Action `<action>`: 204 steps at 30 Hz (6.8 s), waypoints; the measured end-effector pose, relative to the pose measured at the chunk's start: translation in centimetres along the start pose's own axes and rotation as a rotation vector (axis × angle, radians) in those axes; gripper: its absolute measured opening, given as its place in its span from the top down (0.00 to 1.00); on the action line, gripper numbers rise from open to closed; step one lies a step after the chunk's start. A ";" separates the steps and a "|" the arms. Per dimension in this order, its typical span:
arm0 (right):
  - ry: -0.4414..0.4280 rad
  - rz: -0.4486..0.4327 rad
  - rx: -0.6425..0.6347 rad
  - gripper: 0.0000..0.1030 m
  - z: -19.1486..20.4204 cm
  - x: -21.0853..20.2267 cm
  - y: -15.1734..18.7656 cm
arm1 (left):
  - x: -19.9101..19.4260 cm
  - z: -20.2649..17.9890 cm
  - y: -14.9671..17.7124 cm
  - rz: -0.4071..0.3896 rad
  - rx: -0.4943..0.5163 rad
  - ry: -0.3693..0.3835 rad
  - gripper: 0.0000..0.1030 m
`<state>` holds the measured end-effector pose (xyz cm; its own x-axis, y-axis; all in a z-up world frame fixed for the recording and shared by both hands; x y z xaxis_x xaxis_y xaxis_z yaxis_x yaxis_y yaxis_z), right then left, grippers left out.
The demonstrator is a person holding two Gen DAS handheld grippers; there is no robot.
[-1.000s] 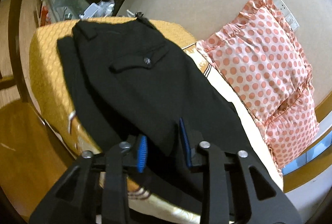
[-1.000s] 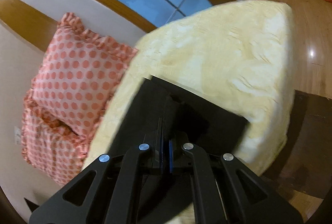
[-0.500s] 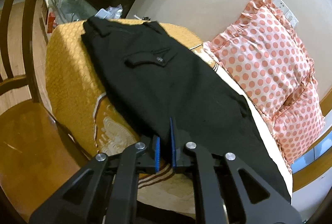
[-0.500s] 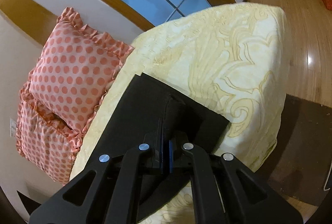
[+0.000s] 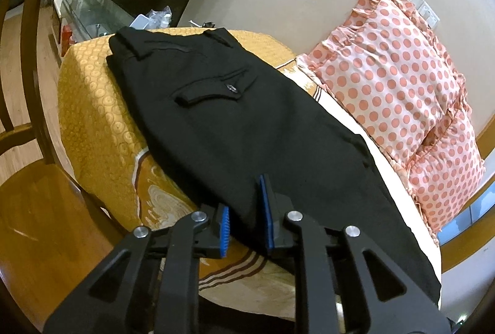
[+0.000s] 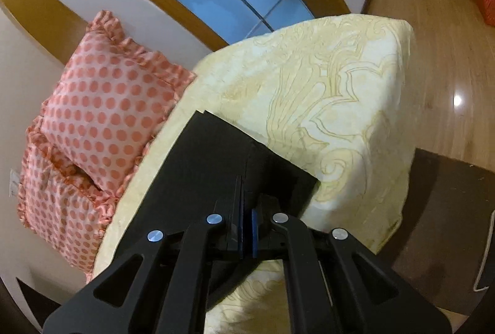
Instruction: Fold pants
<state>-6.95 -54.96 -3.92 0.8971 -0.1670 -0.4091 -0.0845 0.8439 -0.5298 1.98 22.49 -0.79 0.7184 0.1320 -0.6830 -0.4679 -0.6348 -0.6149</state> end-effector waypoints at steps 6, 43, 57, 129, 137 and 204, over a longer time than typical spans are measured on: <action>0.024 -0.026 -0.033 0.97 0.7 -0.6 0.3 | 0.0 1.0 -0.3 0.030 0.013 0.038 0.90; -0.061 -0.078 -0.039 0.94 1.8 -1.0 2.6 | 1.0 -8.5 3.6 -0.053 0.402 0.122 0.10; -0.570 0.303 -0.729 0.95 33.4 3.5 21.1 | 1.0 -8.3 3.6 -0.074 0.375 0.197 0.02; -0.655 0.671 -1.087 0.19 33.6 4.6 41.2 | 3.2 3.7 -6.4 0.024 -0.247 0.127 0.34; -0.649 0.613 -0.919 0.18 31.1 4.1 34.6 | 3.4 4.2 -6.6 0.040 -0.242 0.033 0.82; -0.476 0.550 -0.797 0.17 25.3 4.8 24.8 | -2.0 -21.1 15.9 0.017 0.784 0.304 0.02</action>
<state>6.22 -21.92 -0.29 0.7119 0.4943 -0.4989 -0.6312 0.1387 -0.7632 3.98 -3.87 -0.90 0.7627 -0.1552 -0.6279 -0.6215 0.0927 -0.7779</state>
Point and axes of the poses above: each gripper's, at about its wrist camera, not at the fingertips, and x roughly the way its jaws point, z to its left, y to its underside, the point moved 4 cm from there along x, roughly the way its jaws point, and after that the axes turned 9 degrees about -y, right-handed, at the moved point
